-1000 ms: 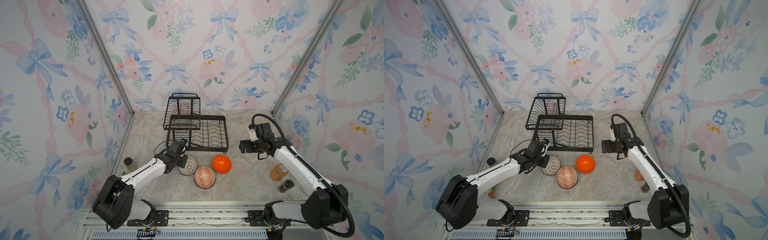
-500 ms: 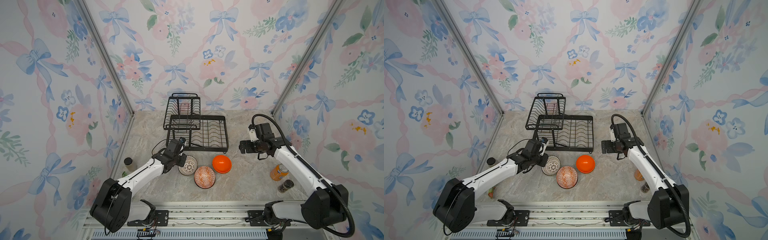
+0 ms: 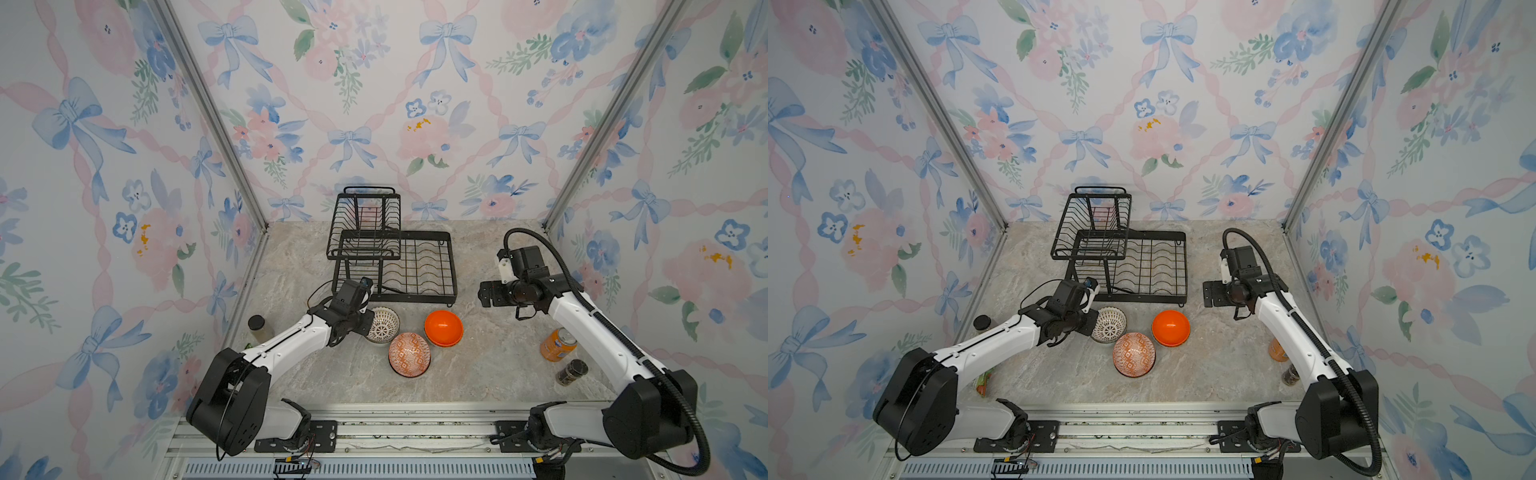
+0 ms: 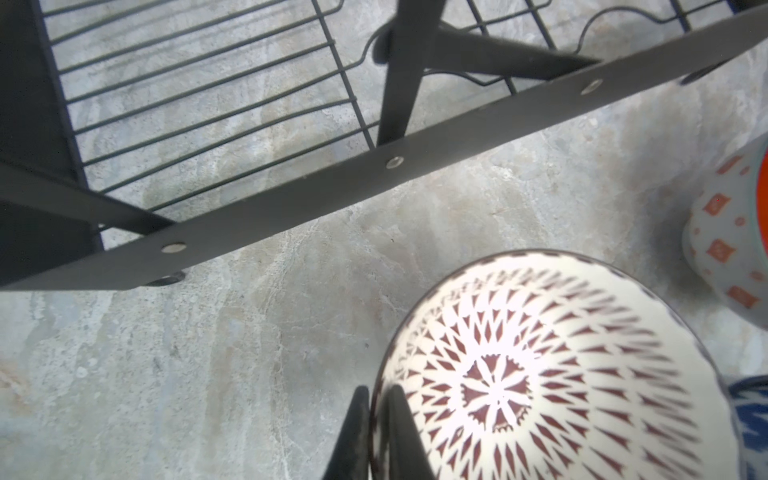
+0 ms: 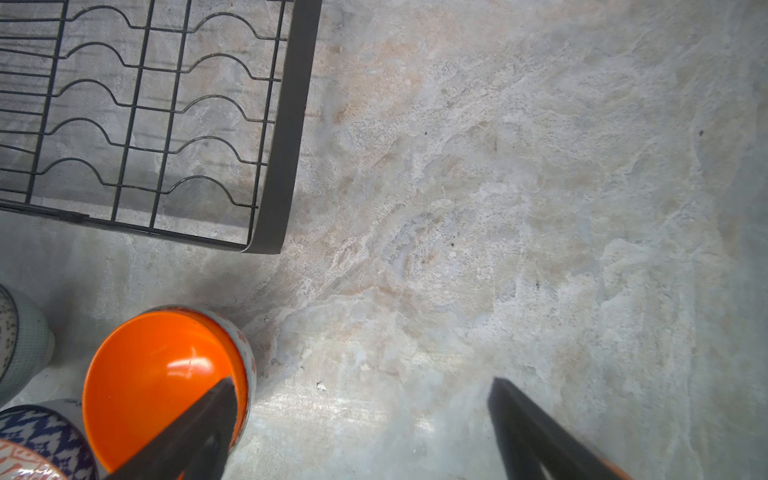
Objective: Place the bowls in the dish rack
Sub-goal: 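Lower the left gripper onto the white maroon-patterned bowl rim and close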
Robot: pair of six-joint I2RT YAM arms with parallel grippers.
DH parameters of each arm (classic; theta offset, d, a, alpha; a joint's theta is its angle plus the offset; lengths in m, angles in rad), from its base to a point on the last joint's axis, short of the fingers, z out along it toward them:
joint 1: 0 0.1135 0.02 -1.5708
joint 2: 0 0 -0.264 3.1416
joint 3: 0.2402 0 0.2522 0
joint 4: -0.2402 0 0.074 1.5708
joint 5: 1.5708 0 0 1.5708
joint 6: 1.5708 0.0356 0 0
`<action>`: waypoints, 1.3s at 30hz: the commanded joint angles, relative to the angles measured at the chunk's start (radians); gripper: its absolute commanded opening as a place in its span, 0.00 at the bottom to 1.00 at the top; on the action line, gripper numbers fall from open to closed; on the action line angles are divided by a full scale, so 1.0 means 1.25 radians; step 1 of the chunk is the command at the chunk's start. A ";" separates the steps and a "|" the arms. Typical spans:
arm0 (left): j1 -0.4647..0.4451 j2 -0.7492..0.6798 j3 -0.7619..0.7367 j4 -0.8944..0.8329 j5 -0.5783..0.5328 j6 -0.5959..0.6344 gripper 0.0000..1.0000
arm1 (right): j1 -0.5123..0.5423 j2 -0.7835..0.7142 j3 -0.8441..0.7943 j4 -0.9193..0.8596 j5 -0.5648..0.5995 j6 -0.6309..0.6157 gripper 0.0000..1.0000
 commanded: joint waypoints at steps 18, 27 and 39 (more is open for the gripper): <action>0.002 -0.061 0.011 -0.059 -0.042 -0.006 0.00 | -0.004 -0.017 -0.002 -0.026 -0.014 -0.006 0.97; 0.002 -0.116 0.010 -0.074 -0.041 -0.013 0.00 | -0.002 -0.018 -0.004 -0.025 -0.017 -0.004 0.97; -0.009 -0.027 0.016 -0.084 -0.066 -0.019 0.00 | 0.001 -0.018 -0.013 -0.019 -0.019 -0.003 0.97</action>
